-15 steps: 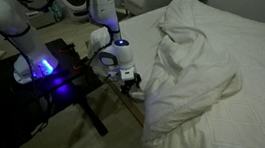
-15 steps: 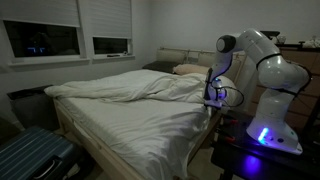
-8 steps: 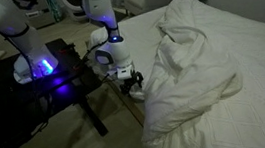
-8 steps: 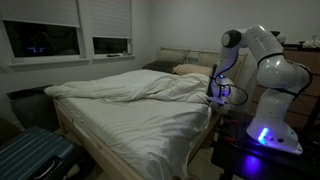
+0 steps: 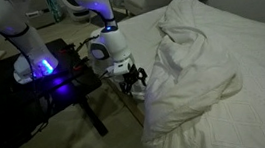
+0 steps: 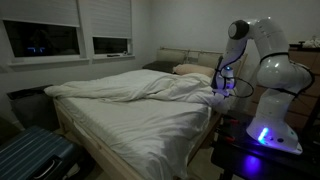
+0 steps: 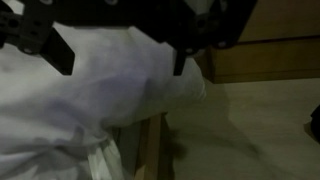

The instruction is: Spread the corner of the bed well

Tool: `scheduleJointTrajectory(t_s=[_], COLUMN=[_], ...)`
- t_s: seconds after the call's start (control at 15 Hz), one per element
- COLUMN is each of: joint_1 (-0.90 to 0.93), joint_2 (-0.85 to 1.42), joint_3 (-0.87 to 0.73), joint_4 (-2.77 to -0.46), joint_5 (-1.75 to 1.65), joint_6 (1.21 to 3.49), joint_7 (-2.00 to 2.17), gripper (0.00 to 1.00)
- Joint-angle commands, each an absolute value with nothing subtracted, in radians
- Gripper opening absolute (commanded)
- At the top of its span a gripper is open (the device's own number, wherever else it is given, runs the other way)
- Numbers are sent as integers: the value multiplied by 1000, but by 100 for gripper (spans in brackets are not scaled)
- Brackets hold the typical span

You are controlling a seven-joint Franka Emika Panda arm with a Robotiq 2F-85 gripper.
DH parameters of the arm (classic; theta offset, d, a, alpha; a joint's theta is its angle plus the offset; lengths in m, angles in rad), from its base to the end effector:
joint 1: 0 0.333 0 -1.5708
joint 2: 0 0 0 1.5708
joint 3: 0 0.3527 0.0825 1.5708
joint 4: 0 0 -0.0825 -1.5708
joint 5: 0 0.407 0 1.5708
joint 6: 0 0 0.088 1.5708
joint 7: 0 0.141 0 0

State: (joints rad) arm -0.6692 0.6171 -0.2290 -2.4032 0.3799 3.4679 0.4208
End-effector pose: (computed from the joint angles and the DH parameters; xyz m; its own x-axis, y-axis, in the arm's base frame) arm 0.2921 -0.4571 0.1037 -0.0900 -0.8805 0.4655 -0.9912 0.0334 -0.1284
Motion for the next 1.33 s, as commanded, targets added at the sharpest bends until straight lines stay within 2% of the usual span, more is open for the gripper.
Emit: scheduleJointTrajectory(t_s=[0.0, 0.53, 1.0, 1.27], joint_1=[-635, -660, -665, -731], joint_2=[528, 489, 467, 496], joint_3=[-303, -336, -365, -296], joint_4=[-2445, -2406, -2271, -2163], joint_5=[390, 442, 600, 697], joint_6=[3465, 3414, 3100, 2998], joint_7=[378, 455, 589, 668], gripper=[100, 100, 100, 100])
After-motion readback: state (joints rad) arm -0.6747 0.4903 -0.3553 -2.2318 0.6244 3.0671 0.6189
